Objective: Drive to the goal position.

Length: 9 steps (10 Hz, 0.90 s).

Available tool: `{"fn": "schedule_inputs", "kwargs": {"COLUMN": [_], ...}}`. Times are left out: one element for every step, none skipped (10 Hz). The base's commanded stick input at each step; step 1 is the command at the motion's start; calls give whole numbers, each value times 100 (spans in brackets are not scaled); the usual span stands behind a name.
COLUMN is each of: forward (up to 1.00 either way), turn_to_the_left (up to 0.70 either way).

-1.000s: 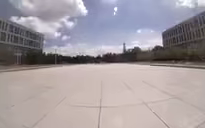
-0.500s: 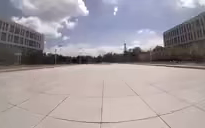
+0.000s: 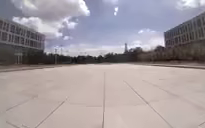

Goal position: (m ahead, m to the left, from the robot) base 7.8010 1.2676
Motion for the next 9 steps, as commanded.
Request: {"fn": "schedule_inputs", "kwargs": {"forward": [70, 70, 70, 70, 70, 70, 70, 70, 70], "turn_to_the_left": [2, 2, 2, 2, 2, 2, 2, 2, 2]}}
